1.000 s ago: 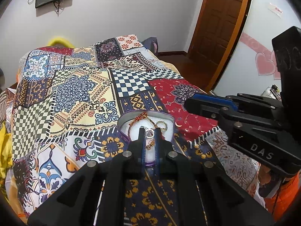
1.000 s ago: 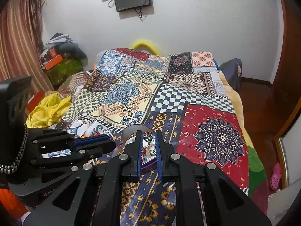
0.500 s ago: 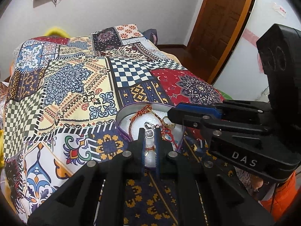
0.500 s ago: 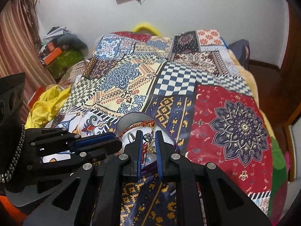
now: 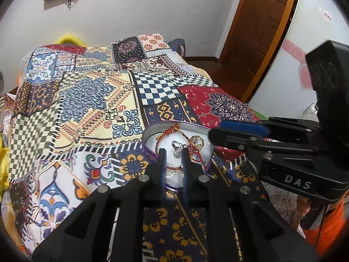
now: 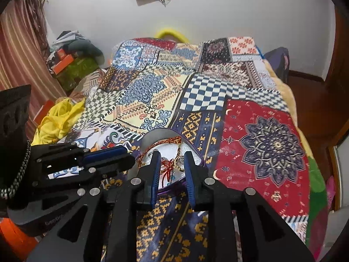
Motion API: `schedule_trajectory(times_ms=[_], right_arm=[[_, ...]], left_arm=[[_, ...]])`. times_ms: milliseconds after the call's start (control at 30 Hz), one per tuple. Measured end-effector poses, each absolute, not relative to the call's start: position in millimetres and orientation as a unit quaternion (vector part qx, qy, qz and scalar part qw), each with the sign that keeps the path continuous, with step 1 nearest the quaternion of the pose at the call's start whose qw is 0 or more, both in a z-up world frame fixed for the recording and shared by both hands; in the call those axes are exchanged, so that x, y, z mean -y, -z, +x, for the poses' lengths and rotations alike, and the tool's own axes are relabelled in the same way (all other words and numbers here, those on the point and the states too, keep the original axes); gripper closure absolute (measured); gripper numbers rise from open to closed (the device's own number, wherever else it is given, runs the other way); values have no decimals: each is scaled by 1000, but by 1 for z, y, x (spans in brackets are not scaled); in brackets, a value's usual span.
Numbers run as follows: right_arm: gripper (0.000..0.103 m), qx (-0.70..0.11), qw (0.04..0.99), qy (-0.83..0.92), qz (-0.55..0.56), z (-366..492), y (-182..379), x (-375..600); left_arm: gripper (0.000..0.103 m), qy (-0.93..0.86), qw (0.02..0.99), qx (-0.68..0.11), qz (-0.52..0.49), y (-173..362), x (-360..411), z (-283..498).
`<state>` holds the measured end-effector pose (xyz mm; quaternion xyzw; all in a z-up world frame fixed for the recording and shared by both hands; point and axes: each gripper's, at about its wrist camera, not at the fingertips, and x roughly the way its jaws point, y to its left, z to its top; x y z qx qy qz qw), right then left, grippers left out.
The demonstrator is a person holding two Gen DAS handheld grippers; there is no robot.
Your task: Organize jewelry
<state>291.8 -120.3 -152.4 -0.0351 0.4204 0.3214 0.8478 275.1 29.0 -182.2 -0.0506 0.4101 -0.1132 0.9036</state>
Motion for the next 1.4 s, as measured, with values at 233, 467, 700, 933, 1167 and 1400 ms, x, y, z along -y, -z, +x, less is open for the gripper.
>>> schedule_trajectory(times_ms=[233,467,700,933,1167,1400], right_arm=[[83,-366,877,-308,-46,254,105,132],[83,-263,918,-294,-46,188,33,153],[83,-141,950,-278,-35,112,-21,175],[54,-75,964,-253,-25,68,-36,183],[19,-66,972,-223,-34,61,-26,172],[19,-66,974,-215,-34,53,-29,172]], left_arm=[[86,91,924,-369,-49,134,-33,242],[80,63,960,-270,-31,55,-25,171],[55,10,991,-133,-7,-7,-14,85],[32,3,997,-71,-16,-26,-11,34],[7,-14,998,-59,-6,-15,-1,16],[5,-15,998,-64,0,-11,3,9]])
